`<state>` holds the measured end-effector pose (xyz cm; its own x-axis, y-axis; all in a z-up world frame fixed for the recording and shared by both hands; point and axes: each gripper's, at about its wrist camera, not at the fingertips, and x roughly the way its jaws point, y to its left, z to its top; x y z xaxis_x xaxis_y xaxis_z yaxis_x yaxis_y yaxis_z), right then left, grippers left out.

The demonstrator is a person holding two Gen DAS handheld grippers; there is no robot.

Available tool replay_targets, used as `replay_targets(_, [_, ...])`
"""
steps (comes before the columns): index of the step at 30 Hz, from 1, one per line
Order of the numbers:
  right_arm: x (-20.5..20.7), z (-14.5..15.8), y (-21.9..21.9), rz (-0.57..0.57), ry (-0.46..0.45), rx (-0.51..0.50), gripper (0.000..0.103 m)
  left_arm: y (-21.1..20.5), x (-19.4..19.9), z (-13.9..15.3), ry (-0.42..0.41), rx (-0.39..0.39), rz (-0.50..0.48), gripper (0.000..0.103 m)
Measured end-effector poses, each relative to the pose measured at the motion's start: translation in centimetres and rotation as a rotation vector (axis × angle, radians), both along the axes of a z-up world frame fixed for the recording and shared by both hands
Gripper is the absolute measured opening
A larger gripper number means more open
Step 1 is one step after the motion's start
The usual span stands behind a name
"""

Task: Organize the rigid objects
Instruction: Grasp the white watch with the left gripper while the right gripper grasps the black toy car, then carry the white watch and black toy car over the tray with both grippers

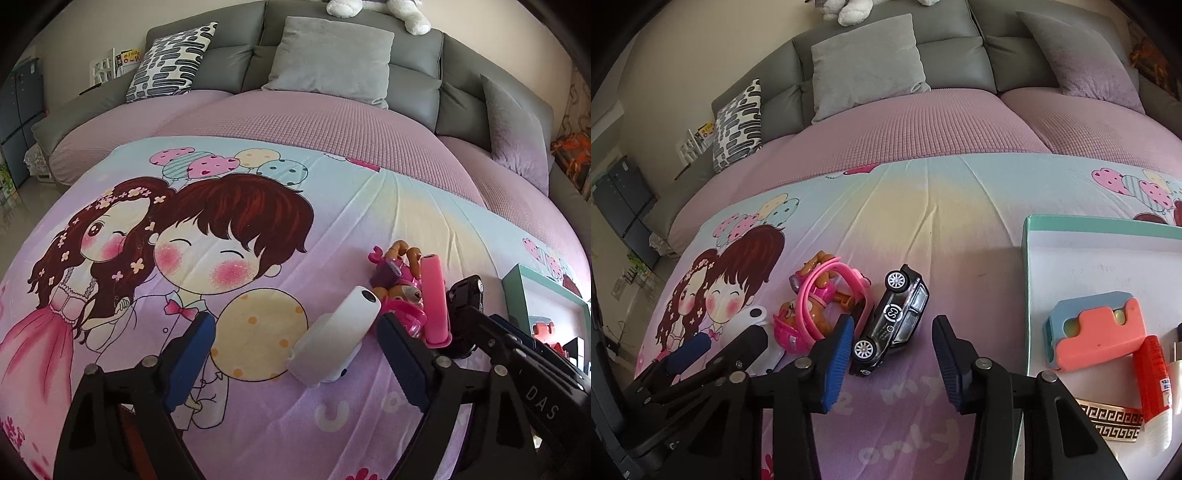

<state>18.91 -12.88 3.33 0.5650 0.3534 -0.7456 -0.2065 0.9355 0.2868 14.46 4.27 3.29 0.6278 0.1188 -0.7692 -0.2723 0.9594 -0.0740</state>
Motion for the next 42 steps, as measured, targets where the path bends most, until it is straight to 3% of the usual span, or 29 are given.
replay_targets(2, [0.2, -0.1, -0.1, -0.006, 0.002, 0.004, 0.045, 0.1, 0.2, -0.2, 0.011, -0.027, -0.013, 0.06])
replay_targets(10, [0.3, -0.2, 0.4, -0.015, 0.008, -0.038, 0.041, -0.1, 0.3, -0.6, 0.04, -0.065, -0.034, 0.034])
replay_targets(17, [0.4, -0.7, 1.0, -0.015, 0.007, -0.091, 0.041, -0.4, 0.4, -0.7, 0.053, -0.048, -0.044, 0.032])
replay_targets(21, [0.4, -0.7, 0.4, -0.041, 0.01, -0.073, 0.032, -0.3, 0.4, -0.7, 0.053, -0.053, -0.039, 0.031])
replay_targets(31, [0.0, 0.8, -1.0, -0.057, -0.016, -0.021, 0.03, 0.8, -0.2, 0.1, 0.026, -0.105, 0.018, 0.02])
replay_targets(42, [-2.3, 5.0, -3.1, -0.09, -0.113, -0.014, 0.03, 0.6, -2.6, 5.3, -0.113, -0.075, 0.016, 0.02])
